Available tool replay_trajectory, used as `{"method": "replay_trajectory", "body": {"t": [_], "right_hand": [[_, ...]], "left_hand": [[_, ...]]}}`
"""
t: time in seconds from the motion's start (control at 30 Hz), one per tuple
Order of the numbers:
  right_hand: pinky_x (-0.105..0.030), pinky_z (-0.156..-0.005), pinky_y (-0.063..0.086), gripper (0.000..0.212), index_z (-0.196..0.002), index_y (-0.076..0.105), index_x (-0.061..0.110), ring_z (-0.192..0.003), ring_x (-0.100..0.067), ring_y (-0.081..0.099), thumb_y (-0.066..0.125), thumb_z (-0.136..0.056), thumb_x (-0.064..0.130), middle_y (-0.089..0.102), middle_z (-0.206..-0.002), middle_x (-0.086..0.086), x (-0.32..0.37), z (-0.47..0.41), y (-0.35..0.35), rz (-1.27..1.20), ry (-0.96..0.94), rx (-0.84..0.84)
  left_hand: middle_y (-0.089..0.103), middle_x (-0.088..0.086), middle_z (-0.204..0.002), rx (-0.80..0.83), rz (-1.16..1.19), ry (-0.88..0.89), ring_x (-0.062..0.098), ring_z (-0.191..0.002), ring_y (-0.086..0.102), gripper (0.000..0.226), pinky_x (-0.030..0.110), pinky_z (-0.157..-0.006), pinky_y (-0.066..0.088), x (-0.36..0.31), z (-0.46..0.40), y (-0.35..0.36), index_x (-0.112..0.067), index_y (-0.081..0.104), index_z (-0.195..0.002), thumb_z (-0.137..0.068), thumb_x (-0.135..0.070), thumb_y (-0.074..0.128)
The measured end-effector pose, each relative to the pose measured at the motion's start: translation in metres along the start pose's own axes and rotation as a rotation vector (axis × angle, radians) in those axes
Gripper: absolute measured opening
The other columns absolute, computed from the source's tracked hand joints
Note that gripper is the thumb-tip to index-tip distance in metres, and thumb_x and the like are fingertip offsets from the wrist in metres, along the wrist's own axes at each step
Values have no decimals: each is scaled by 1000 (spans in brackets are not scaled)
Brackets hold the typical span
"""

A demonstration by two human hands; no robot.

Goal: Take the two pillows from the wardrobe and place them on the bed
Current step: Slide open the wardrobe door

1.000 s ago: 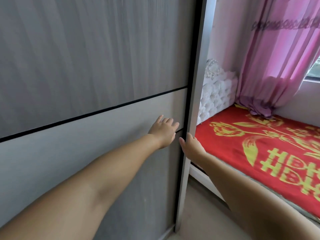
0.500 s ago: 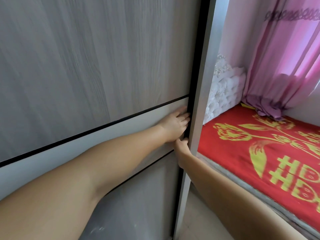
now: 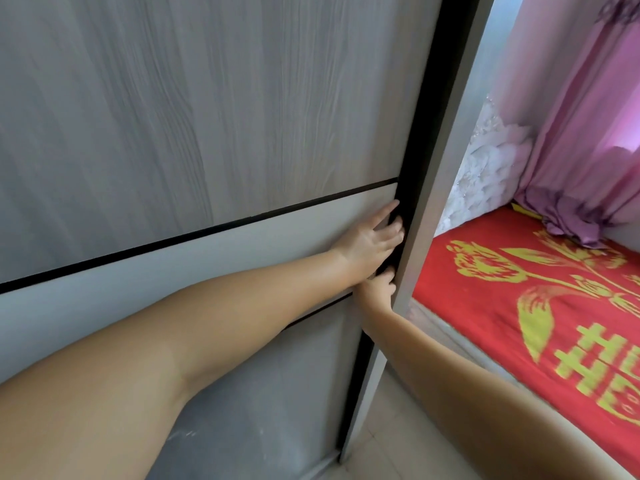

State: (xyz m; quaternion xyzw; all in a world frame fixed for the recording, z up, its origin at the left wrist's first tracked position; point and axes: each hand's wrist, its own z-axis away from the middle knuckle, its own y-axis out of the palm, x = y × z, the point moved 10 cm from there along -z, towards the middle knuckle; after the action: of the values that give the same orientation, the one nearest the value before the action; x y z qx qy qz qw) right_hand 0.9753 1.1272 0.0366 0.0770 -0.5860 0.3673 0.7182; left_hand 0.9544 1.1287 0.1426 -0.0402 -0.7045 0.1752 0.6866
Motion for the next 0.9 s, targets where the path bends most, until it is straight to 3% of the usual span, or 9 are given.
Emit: {"method": "replay_trajectory", "body": {"t": [0.1,0.33,0.5,0.6,0.67,0.73,0.9], "right_hand": [[-52,-111,30,70,-153,8,23,-137,-37,34,48,-96,33,19,-156,-9,-3,13,8,40,1,76],[-43,-103,41,56,-146,20,9,-126,-32,43,43,-99,31,30,-148,-14,6,61,25,233,-108,197],[-39,-99,41,46,-139,36,5,-126,-32,44,47,-98,21,42,-140,-16,6,109,52,379,-290,189],[-45,-94,49,40,-137,36,8,-112,-38,54,37,-99,18,45,-130,-18,2,136,79,464,-337,246],[-51,-90,52,37,-136,36,12,-100,-38,61,34,-100,18,47,-123,-19,1,153,95,503,-363,278],[-49,-90,52,33,-132,40,10,-101,-36,63,36,-100,19,53,-119,-19,2,169,111,600,-431,299],[-42,-86,53,25,-119,51,2,-100,-33,65,49,-96,13,68,-109,-17,-2,208,154,830,-524,421]], "left_hand": [[23,14,-152,67,19,-25,31,-144,13,58,66,-105,-9,-4,17,5,-6,26,-144,-95,-30,43],[49,9,-136,115,167,-105,27,-135,33,38,60,-114,-4,9,46,-8,-12,50,-129,-95,-28,44],[45,9,-140,212,207,-103,27,-134,31,28,57,-116,0,8,97,1,-17,62,-117,-90,-25,58],[48,9,-137,201,271,-97,29,-131,33,29,51,-118,8,13,132,6,-14,62,-118,-91,-20,58],[52,8,-133,200,300,-93,28,-127,37,29,46,-116,18,16,156,7,-12,62,-119,-91,-20,57],[56,7,-128,204,313,-79,27,-123,41,28,41,-109,28,17,181,8,-12,62,-117,-91,-20,57],[65,0,-114,308,336,-62,23,-114,43,20,34,-99,33,17,236,17,-15,66,-107,-90,-18,57]]}}
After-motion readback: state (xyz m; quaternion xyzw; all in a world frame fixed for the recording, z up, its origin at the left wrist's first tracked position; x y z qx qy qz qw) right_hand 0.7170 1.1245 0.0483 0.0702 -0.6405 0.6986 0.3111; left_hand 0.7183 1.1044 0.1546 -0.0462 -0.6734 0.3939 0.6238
